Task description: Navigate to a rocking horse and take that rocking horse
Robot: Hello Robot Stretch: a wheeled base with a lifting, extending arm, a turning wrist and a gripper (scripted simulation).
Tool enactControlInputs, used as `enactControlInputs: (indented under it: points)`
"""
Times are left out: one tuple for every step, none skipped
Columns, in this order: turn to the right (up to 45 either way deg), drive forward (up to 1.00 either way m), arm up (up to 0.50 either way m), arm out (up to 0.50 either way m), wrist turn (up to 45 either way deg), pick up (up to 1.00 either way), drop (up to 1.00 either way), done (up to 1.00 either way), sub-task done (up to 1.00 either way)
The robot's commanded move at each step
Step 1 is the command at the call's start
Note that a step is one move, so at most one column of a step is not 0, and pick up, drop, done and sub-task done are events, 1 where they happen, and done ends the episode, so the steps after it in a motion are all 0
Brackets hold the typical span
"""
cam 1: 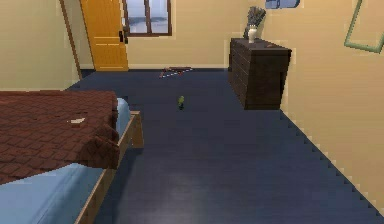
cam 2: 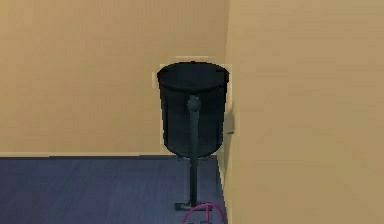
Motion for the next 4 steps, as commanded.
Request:
enactControlInputs:
  points:
    - [0.0,0.00,0.00,0.00,45.0,0.00,0.00,0.00,0.00]
    - [0.0,0.00,0.00,0.00,36.0,0.00,0.00,0.00,0.00]
    - [0.0,0.00,-0.30,0.00,0.0,0.00,0.00,0.00,0.00]
    - [0.0,0.00,0.00,0.00,0.0,1.00,0.00,0.00,0.00]
